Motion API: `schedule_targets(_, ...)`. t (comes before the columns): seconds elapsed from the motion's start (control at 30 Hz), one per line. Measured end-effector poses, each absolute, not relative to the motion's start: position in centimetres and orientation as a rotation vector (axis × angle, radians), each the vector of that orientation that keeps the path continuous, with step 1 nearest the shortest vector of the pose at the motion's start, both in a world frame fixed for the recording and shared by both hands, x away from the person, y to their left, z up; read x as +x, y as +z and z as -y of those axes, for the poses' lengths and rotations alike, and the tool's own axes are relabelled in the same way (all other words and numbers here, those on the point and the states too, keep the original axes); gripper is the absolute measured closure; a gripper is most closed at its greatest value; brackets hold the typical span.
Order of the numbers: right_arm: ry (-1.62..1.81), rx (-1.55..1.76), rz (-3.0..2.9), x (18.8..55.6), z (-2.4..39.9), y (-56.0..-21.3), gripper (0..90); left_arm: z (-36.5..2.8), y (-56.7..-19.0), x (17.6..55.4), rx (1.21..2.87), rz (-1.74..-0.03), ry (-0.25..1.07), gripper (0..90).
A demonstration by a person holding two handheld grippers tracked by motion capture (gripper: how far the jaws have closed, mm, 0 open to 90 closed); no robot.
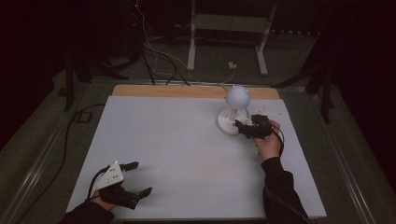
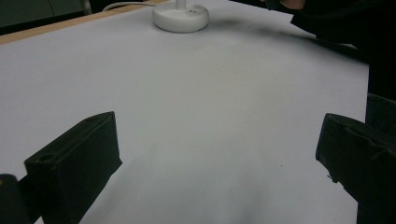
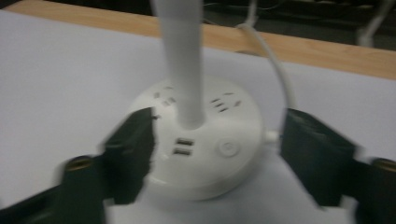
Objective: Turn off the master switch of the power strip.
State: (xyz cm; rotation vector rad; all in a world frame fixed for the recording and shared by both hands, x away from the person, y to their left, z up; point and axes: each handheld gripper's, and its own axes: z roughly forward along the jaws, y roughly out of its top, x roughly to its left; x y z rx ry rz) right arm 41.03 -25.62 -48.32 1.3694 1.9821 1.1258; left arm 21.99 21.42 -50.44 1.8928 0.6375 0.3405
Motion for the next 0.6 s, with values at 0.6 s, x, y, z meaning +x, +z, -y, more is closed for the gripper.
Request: schedule_targets(0.6,1.252,1.305,-2.083,38.4,25.7,-46.9,4.5,-21.4,-50.4,21.9,1.896,-0.635,0.340,0.3)
